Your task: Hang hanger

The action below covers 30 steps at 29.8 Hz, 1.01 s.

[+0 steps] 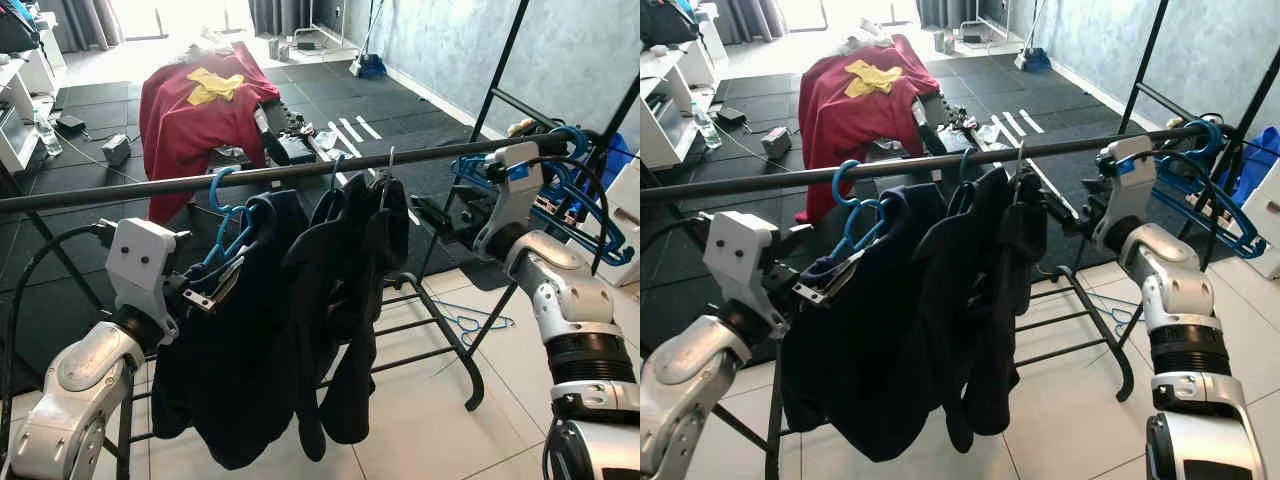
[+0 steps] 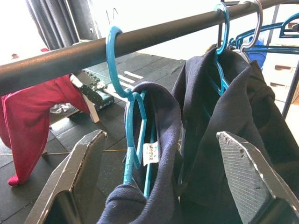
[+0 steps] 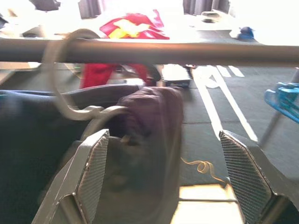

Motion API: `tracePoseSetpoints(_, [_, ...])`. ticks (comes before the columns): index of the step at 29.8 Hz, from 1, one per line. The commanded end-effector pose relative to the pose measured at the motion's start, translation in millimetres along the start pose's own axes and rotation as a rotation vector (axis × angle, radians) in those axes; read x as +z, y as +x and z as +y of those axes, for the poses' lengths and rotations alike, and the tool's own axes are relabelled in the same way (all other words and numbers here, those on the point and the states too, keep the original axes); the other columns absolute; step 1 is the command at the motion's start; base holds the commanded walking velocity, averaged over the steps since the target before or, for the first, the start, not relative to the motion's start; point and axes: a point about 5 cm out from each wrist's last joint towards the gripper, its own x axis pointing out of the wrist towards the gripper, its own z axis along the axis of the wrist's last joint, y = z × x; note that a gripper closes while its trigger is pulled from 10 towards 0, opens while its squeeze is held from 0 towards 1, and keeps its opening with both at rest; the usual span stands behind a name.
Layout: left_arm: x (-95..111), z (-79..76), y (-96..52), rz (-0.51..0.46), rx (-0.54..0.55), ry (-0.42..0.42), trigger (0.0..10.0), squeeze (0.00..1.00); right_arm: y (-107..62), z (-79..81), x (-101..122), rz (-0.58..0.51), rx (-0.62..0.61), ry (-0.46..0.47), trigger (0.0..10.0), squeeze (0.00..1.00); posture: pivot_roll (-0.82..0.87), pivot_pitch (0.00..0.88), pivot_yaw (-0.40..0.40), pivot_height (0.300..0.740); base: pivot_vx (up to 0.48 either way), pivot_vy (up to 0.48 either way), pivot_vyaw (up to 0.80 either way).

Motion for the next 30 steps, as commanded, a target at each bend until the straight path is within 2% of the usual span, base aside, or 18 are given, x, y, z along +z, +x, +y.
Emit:
tracePoseSetpoints(1, [1,1.0,0.3,-0.009,0.008,0.003,10.0,0.0,-2.9,-2.1,-5,-0.001,-0.012,0.026,10.0,0.0,-0.05,0.08,-0.001,0.74,0.0,0.0,0.0])
tracePoseSetpoints(4, [1,0.8,0.7,-0.011,0.006,0.003,10.0,0.0,-3.1,-0.3,-3,-0.012,0.002,0.032,10.0,0.0,-0.05,0.079,-0.001,0.74,0.0,0.0,0.0])
tracePoseSetpoints(6, [3,2.8,1.2,-0.02,0.012,0.007,10.0,0.0,-5.4,7.0,5,-0.079,0.061,0.077,10.0,0.0,-0.06,0.082,-0.002,0.74,0.0,0.0,0.0])
tracePoseSetpoints(8, [3,2.8,1.2,-0.02,0.012,0.007,10.0,0.0,-5.4,7.0,5,-0.079,0.061,0.077,10.0,0.0,-0.06,0.082,-0.002,0.74,0.0,0.0,0.0])
tracePoseSetpoints(9, [5,5.5,1.6,-0.029,0.031,0.014,10.0,0.0,-8.3,10.0,5,-0.116,0.064,0.116,10.0,0.0,-0.06,0.083,-0.003,0.74,0.0,0.0,0.0])
tracePoseSetpoints(11, [5,8.4,1.8,-0.031,0.056,0.02,10.0,0.0,-11.3,11.1,-6,-0.116,0.013,0.149,10.0,0.0,-0.06,0.088,-0.004,0.74,0.0,0.0,0.0])
tracePoseSetpoints(15, [3,8.4,1.5,-0.027,0.062,0.022,10.0,0.0,-13.5,13.6,-13,-0.105,0.001,0.168,10.0,0.0,-0.06,0.088,-0.004,0.74,0.0,0.0,0.0])
tracePoseSetpoints(20, [-9,5.1,2.6,0.038,0.043,0.073,10.0,0.0,-16.3,30.0,-25,-0.081,0.033,0.206,10.0,0.0,-0.07,0.09,-0.001,0.74,0.0,0.0,0.0])
tracePoseSetpoints(21, [-20,3.7,7.4,0.093,0.031,0.093,10.0,0.0,-16.0,36.6,-26,-0.081,0.052,0.213,10.0,0.0,-0.07,0.085,-0.001,0.74,0.0,0.0,0.0])
tracePoseSetpoints(30, [-33,-1.9,19.0,0.144,0.013,0.086,10.0,0.0,-15.1,39.9,-23,-0.081,0.06,0.213,10.0,0.0,-0.08,0.07,-0.004,0.74,0.0,0.0,0.0])
